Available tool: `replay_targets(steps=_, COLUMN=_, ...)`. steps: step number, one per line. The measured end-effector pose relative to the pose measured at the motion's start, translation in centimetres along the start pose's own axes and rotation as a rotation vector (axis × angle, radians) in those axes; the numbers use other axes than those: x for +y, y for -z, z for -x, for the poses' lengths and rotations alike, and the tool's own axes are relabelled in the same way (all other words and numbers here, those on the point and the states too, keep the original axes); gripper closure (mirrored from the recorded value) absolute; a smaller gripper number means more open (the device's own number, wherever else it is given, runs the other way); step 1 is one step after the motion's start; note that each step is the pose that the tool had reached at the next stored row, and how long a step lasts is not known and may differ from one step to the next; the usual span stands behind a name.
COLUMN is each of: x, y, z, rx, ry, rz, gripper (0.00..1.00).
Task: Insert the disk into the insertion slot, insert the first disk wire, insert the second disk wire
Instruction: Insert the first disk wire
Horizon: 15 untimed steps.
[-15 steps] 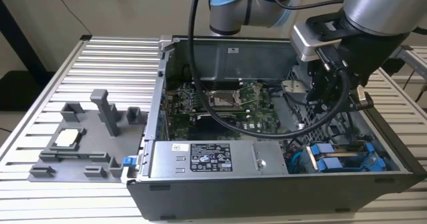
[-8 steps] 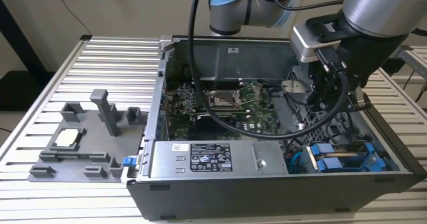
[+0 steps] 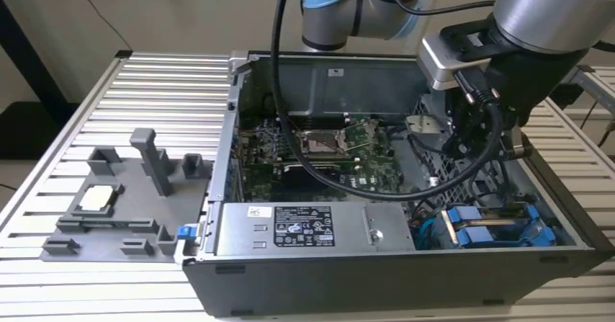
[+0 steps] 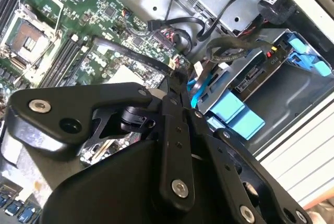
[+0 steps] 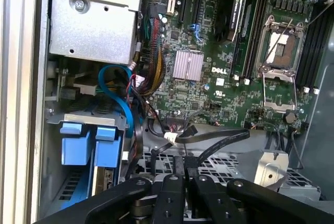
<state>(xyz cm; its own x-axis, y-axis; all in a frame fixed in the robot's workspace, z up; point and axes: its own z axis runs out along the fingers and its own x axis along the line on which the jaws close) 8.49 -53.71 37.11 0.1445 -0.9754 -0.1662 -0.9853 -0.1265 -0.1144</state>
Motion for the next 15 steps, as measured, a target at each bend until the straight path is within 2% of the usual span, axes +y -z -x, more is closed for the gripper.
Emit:
replay_targets(steps=3, x=-0.01, y=0.10, z=0.02, rx=0.0003, ry=0.000, rz=0.0000, gripper=0.84)
replay_targets(steps=4, x=-0.01, y=0.10, z=0.02, rx=0.0014, ry=0.000, rz=-0.0011, gripper=0.78)
replay_targets(steps=5, x=0.00, y=0.11, z=0.02, rx=0.0040, ry=0.001, rz=-0.0034, gripper=0.78)
replay_targets(steps=6, x=-0.01, y=0.10, z=0.02, rx=0.0043, ry=0.001, rz=-0.0051, gripper=0.71)
replay_targets(steps=11, x=-0.01, y=0.11, z=0.00, rx=0.0078, ry=0.001, rz=-0.0049, gripper=0.71)
replay_targets(steps=15, x=-0.02, y=0.20, z=-0.32, rx=0.0078, ry=-0.001, rz=-0.0044, gripper=0.71)
